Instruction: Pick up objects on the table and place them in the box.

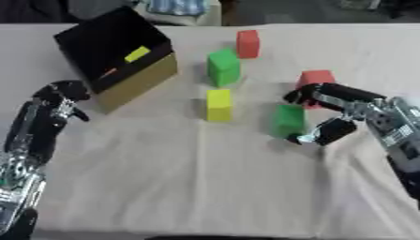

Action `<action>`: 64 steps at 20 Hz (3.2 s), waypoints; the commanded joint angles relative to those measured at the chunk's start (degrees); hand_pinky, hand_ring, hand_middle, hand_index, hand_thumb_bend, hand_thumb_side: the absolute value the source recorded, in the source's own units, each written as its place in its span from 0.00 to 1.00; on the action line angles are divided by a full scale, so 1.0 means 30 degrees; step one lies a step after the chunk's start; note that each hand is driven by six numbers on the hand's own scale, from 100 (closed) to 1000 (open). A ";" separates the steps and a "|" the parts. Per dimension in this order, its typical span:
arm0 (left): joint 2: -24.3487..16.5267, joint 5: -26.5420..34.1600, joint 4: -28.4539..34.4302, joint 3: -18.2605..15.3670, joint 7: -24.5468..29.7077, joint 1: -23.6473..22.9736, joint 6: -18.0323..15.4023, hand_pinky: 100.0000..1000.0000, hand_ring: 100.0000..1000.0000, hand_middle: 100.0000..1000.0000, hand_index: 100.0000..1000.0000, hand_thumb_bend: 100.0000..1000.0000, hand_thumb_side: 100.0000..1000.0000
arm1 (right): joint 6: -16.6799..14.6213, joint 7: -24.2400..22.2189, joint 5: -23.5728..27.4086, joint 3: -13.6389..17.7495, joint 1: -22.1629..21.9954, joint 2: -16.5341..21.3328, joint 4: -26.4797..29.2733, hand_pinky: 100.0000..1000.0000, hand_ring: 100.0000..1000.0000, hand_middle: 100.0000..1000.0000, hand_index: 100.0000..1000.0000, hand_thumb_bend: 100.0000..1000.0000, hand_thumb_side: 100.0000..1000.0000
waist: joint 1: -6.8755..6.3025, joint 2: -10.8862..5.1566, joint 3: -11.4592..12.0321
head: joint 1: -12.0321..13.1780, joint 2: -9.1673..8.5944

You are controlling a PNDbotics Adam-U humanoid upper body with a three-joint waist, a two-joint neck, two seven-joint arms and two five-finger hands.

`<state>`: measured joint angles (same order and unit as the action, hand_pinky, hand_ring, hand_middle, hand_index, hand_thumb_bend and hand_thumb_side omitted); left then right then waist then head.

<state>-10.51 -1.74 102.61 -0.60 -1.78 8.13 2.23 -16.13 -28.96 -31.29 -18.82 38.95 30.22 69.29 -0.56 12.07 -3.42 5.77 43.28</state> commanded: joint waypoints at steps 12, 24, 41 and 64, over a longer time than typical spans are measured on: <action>-0.0263 0.0085 0.0258 -0.0016 0.0057 0.0169 -0.0052 0.37 0.66 0.59 0.68 0.41 0.55 | -0.0397 0.2412 -0.1586 0.0562 0.0547 -0.0192 -0.0704 0.70 0.68 0.47 0.67 0.06 0.08 | 0.0295 -0.0480 0.0105 | -0.0029 0.0097; -0.0275 0.0084 0.0257 -0.0060 0.0002 0.0101 -0.0052 0.37 0.66 0.59 0.68 0.41 0.55 | -0.0335 0.4276 0.0026 0.1051 0.0838 0.0784 0.3505 0.68 0.61 0.37 0.55 0.00 0.03 | 0.0337 -0.0558 0.0004 | 0.0077 0.0147; -0.0188 0.0335 0.0361 0.0748 0.0699 0.0649 -0.0215 0.37 0.65 0.58 0.68 0.40 0.54 | 0.0072 0.5245 -0.2596 0.2045 0.8157 -0.3366 -0.1648 0.67 0.60 0.38 0.56 0.00 0.00 | 0.0338 -0.0225 0.2135 | -0.1430 -0.0929; 0.0568 0.1283 0.0430 0.2697 0.2630 0.2286 -0.0353 0.37 0.65 0.57 0.67 0.39 0.54 | -0.0234 1.0186 -0.9840 0.3683 0.9106 -0.7422 -0.7328 0.71 0.71 0.66 0.82 0.00 0.19 | 0.0184 0.0401 0.6651 | -0.5558 -0.2380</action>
<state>-8.57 1.60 102.78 7.42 5.80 14.24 1.26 -16.18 1.57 -59.93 -7.63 65.09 8.10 46.81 -0.09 13.31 16.44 -10.56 37.01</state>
